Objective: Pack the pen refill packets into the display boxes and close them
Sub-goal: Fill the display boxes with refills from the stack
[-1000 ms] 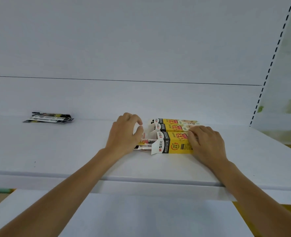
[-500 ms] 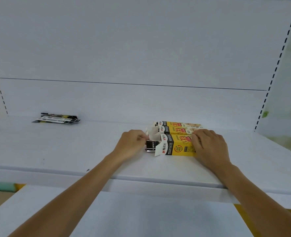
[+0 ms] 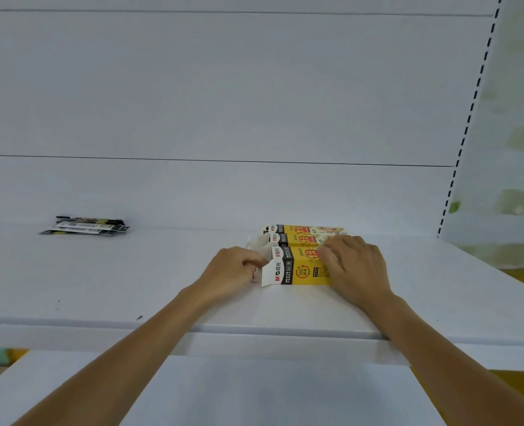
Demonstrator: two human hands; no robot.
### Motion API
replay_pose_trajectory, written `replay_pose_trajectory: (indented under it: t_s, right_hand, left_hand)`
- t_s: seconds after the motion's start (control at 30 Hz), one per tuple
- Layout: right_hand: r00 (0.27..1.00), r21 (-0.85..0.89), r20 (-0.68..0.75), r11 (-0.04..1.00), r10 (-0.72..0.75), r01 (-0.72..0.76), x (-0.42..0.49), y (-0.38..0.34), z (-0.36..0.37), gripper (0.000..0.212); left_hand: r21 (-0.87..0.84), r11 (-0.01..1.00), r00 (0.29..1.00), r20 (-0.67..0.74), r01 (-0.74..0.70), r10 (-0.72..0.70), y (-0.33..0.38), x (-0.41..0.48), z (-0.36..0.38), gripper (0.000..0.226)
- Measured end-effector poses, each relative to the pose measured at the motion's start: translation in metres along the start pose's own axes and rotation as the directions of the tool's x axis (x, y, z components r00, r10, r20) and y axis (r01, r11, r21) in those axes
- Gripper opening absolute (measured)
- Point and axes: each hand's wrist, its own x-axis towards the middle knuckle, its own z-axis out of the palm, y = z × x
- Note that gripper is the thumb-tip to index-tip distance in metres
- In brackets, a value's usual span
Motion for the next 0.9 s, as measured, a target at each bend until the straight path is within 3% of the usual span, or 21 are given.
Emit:
replay_pose_trajectory:
  t_s: [0.1, 0.27, 0.37, 0.43, 0.6, 0.77, 0.9]
  right_hand:
    - [1.000, -0.060, 0.022, 0.998, 0.012, -0.010, 0.000, -0.002, 0.001, 0.075]
    - [0.996, -0.102, -0.093, 0.995, 0.002, -0.012, -0.003, -0.006, 0.000, 0.052]
    - [0.994, -0.067, -0.112, 0.998, -0.008, 0.001, 0.002, -0.021, -0.006, 0.049]
    - [0.999, -0.055, -0.034, 0.998, -0.025, 0.024, 0.012, -0.043, -0.009, 0.042]
    - [0.966, 0.065, -0.012, 0.964, -0.259, 0.259, 0.050, -0.129, -0.009, 0.052]
    - [0.888, 0.155, 0.003, 0.878, -0.460, 0.454, 0.074, -0.235, -0.001, 0.052]
    - [0.848, 0.314, 0.002, 0.806, -0.529, 0.502, 0.078, -0.313, 0.018, 0.054]
  left_hand:
    - [0.112, 0.994, 1.000, 0.027, -0.011, 0.008, 0.003, -0.006, 0.009, 0.028]
    - [0.209, 0.978, 0.998, -0.061, 0.028, -0.016, -0.008, -0.023, -0.010, 0.023]
    - [0.170, 0.981, 0.995, -0.062, 0.092, -0.082, -0.030, -0.035, -0.034, 0.023]
    - [0.144, 0.976, 0.984, -0.094, 0.164, -0.151, -0.046, -0.043, -0.052, 0.023]
    - [0.178, 0.946, 0.949, -0.218, 0.269, -0.229, -0.086, -0.064, -0.100, 0.022]
    - [0.207, 0.907, 0.903, -0.314, 0.367, -0.294, -0.124, -0.102, -0.150, 0.024]
    - [0.203, 0.867, 0.838, -0.426, 0.455, -0.340, -0.156, -0.145, -0.186, 0.031]
